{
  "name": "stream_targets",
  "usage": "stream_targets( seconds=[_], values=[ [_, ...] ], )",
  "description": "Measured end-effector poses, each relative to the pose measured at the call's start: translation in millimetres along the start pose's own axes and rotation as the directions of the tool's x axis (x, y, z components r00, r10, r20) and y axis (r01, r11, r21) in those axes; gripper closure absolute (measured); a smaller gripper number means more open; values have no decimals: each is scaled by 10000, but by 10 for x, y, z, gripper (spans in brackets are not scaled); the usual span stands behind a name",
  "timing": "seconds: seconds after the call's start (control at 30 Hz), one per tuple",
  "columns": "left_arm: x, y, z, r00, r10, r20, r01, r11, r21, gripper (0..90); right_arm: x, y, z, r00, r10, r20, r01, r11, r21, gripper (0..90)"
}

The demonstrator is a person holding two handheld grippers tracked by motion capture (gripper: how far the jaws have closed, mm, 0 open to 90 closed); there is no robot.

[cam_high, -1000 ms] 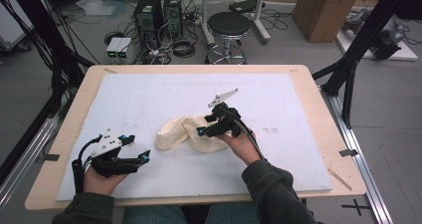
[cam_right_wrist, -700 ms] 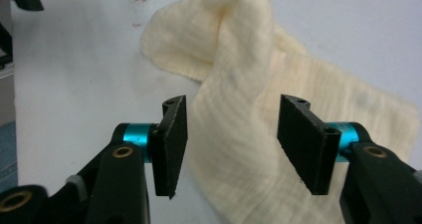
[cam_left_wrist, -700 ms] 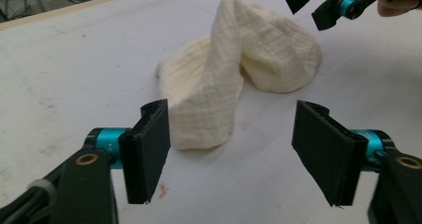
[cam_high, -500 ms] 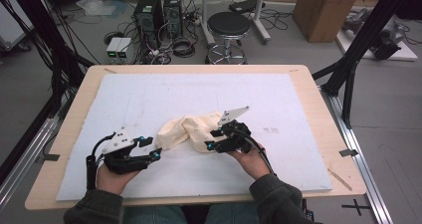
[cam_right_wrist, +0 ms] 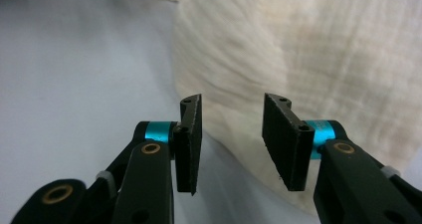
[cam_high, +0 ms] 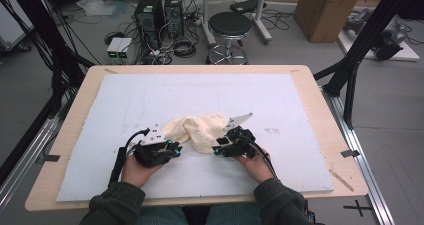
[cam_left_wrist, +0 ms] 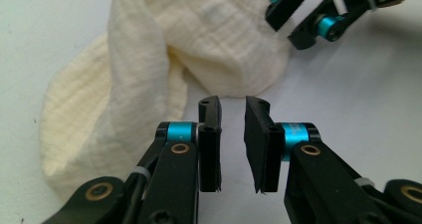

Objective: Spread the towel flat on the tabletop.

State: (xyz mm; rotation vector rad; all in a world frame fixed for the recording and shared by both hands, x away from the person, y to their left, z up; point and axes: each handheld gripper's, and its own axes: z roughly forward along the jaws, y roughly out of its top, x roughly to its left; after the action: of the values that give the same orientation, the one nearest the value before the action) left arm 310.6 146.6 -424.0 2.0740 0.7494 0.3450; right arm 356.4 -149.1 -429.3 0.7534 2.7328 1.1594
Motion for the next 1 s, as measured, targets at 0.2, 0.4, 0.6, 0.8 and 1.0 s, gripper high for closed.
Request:
stream_targets(
  seconds=[0.2, 0.4, 0.6, 0.8, 1.0],
  values=[
    [157, 10, 136, 9978, -380, -545, 412, 9974, 595, 671, -84, -7, 63, 9999, 72, 72, -74, 9997, 242, 617],
    [218, 55, 254, 9975, -308, -631, 393, 9896, 1387, 637, -135, -4, 74, 9999, 110, 111, -112, 9998, 160, 669],
    [225, 73, 295, 9961, -73, -876, 209, 9876, 1557, 763, -145, -4, 74, 9995, 168, 271, -174, 9996, 207, 771],
    [245, 73, 287, 9961, -79, -879, 216, 9876, 1557, 862, -161, 2, 81, 9992, -63, 384, 55, 9998, 197, 878],
    [204, 108, 127, 9993, 239, -294, -200, 9917, 1267, 869, -141, 19, 1, 9998, -117, 183, 115, 9999, 101, 887]
  ],
)
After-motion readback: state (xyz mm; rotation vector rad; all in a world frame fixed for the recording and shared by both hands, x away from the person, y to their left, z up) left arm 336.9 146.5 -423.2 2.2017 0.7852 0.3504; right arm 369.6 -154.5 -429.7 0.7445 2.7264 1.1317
